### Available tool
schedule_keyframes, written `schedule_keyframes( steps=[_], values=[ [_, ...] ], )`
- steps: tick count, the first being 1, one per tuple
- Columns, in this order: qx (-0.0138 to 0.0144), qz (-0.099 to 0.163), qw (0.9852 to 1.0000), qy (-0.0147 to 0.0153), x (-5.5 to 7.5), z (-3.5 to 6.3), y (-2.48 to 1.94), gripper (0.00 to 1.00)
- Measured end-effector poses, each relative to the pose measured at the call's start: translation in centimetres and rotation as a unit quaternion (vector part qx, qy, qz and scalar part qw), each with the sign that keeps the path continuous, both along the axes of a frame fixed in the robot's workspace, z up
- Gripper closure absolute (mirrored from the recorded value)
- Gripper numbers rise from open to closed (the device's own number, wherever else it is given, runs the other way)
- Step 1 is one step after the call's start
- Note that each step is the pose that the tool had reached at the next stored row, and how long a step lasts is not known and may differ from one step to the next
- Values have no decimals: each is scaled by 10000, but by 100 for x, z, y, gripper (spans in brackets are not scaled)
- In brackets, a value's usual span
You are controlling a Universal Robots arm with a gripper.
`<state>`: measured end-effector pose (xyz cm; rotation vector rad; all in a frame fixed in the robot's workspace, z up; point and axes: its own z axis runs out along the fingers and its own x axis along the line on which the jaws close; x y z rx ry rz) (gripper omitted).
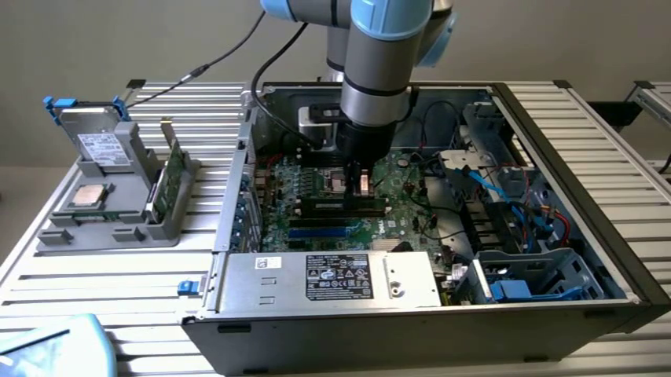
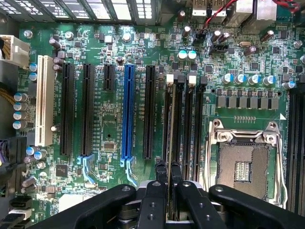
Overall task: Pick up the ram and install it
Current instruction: 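Insert the ram into the slot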
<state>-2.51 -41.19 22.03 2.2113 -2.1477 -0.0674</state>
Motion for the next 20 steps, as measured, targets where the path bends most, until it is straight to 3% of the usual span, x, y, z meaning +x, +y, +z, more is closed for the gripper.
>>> schedule_keyframes(
  steps=[2, 8, 15, 20],
  values=[
    [4, 1, 10000, 7, 0, -4, 1, 86],
    [0, 11, 10000, 69, 26, -1, 0, 86],
    [-7, 13, 10000, 68, 34, 22, 7, 86],
    [-41, 12, 10000, 69, 33, 26, 34, 86]
  ],
)
